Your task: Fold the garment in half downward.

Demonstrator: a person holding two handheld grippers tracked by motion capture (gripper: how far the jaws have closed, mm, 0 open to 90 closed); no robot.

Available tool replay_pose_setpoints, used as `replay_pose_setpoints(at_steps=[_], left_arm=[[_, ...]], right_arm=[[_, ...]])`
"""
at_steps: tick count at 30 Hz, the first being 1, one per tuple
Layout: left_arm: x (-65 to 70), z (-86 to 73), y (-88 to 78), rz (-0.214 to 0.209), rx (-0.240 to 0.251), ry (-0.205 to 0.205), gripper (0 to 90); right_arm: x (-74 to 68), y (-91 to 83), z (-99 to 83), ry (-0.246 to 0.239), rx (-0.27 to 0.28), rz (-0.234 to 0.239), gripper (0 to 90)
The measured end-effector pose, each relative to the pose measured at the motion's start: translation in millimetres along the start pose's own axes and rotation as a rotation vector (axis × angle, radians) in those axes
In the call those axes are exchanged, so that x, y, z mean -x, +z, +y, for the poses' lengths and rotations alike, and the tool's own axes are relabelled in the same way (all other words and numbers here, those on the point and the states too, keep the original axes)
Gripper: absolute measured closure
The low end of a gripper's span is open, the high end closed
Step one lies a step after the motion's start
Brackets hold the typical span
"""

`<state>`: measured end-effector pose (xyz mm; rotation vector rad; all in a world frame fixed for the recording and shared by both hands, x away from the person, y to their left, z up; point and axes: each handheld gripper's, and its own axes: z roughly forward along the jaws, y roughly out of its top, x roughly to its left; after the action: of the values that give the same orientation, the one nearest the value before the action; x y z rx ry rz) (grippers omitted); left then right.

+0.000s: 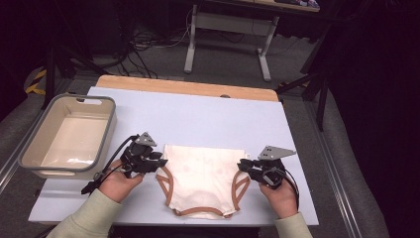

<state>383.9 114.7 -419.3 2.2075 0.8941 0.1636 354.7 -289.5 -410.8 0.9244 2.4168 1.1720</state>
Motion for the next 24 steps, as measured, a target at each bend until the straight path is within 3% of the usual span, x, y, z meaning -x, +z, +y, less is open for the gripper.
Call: replay_pose_setpoints(at_steps=[6, 10, 14, 21, 24], left_arm=[[-8.0, -2.9, 15.9, 0.039, -0.017, -0.026, 75.8], [-8.2, -4.4, 27.6, 0.043, -0.073, -0.019, 78.0], [-8.4, -5.7, 31.9, 0.035, -0.112, -0.008, 75.9], [-12.3, -6.2, 30.0, 0.026, -0.115, -0.025, 75.4], [-15.2, -3.9, 28.5, 0.012, -0.084, -0.044, 71.4]], right_arm=[[8.8, 18.1, -4.1, 0.014, -0.045, -0.058, 77.3], [13.3, 27.9, -8.7, 0.008, -0.135, -0.095, 79.2], [17.3, 25.5, -17.6, 0.033, -0.191, -0.087, 79.2], [21.8, 22.8, -22.8, 0.059, -0.189, -0.075, 78.4], [23.4, 19.4, -18.7, 0.059, -0.144, -0.077, 76.6]])
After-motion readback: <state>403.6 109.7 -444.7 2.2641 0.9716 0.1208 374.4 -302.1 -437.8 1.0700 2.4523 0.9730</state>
